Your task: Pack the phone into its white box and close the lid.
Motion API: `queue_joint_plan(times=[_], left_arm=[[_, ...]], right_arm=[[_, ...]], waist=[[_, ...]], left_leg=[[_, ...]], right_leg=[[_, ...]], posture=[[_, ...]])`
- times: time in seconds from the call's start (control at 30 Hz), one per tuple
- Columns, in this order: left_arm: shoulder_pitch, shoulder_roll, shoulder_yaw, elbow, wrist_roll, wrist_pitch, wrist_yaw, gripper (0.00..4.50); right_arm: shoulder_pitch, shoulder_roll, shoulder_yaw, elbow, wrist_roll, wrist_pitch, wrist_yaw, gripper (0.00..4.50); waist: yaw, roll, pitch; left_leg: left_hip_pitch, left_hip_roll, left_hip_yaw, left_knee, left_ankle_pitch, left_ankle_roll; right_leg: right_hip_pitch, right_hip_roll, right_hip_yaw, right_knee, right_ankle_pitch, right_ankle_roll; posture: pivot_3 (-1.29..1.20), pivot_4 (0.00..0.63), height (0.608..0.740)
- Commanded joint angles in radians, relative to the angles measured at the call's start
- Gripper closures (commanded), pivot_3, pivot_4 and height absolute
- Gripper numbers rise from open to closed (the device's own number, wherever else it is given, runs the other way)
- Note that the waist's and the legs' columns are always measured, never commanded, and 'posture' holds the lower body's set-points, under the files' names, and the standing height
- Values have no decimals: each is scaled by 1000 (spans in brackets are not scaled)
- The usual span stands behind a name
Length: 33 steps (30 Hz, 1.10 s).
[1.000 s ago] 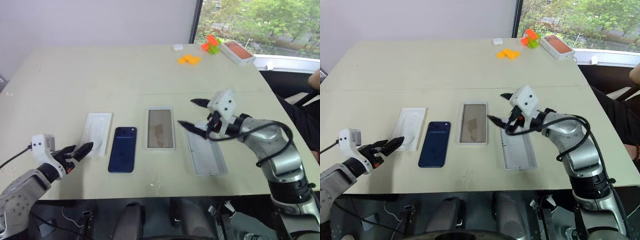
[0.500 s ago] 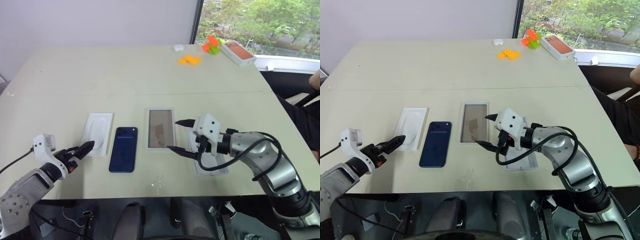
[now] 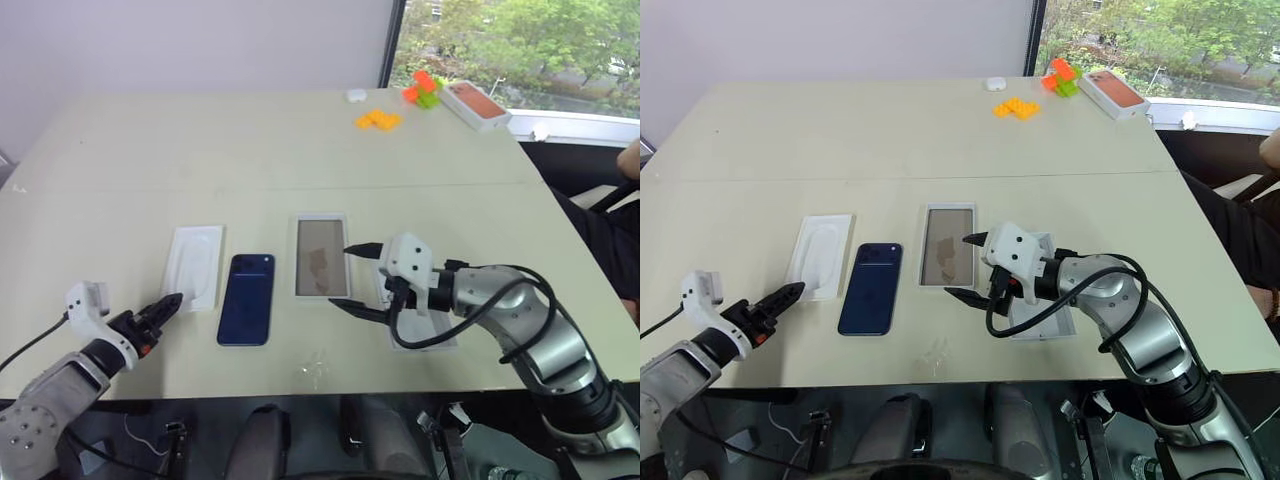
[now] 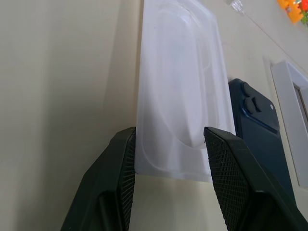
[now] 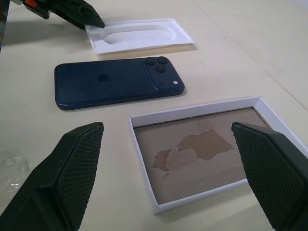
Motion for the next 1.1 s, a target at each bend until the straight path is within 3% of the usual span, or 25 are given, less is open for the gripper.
queue_joint_plan(times=[0.03, 0.17, 0.43, 0.57, 0.7, 0.87, 1.1], left_arm=[[19, -10, 18, -8, -40, -18, 13, 2731], [27, -17, 33, -13, -82, -33, 30, 4466], [-18, -46, 105, 1, -260, -159, 98, 4466], [-36, -28, 84, -31, -318, -190, 115, 4466], [-93, -30, -35, -118, -423, -185, 180, 4466], [-145, -29, -286, -214, -424, -144, 297, 4466], [-263, -108, -518, -255, -424, -197, 612, 4466]], right_arm=[[-21, 10, -4, -27, 7, -19, 5, 0], [-30, 17, -1, -24, 7, -17, 4, 0], [-36, 27, 0, -22, 4, -15, 0, 0], [-35, 27, -2, -19, 2, -15, -2, 0], [-31, 12, -20, -2, -8, -23, -3, 0], [-42, -19, -81, 61, -20, -40, -12, 0], [-40, -68, -132, 137, -58, -104, -6, 0]], waist=[[0, 0, 0], [2, -1, 0], [2, -1, 0], [2, -1, 0], [8, -2, 0], [5, -2, 0], [4, -2, 1]], left_leg=[[0, 0, 0, 0, 0, 0], [0, 0, 0, 0, 0, 0], [-1, 1, -1, 0, 0, 0], [-1, 0, -1, 0, 0, 0], [-2, 0, -1, 0, 0, 0], [-1, -5, -1, 1, 0, 0], [0, -6, -1, 1, 0, 0]], right_leg=[[0, 0, 0, 0, 0, 0], [0, 0, 0, 0, 0, 0], [-1, 0, 0, 0, 0, 0], [0, 0, 0, 0, 0, 0], [0, 0, 0, 0, 0, 0], [2, -3, 1, 0, 0, 0], [2, -1, 2, 0, 2, -3]], posture=[[0, 150, 740], [0, 150, 740], [0, 150, 740], [0, 150, 740], [0, 150, 740], [0, 150, 740], [0, 150, 740]])
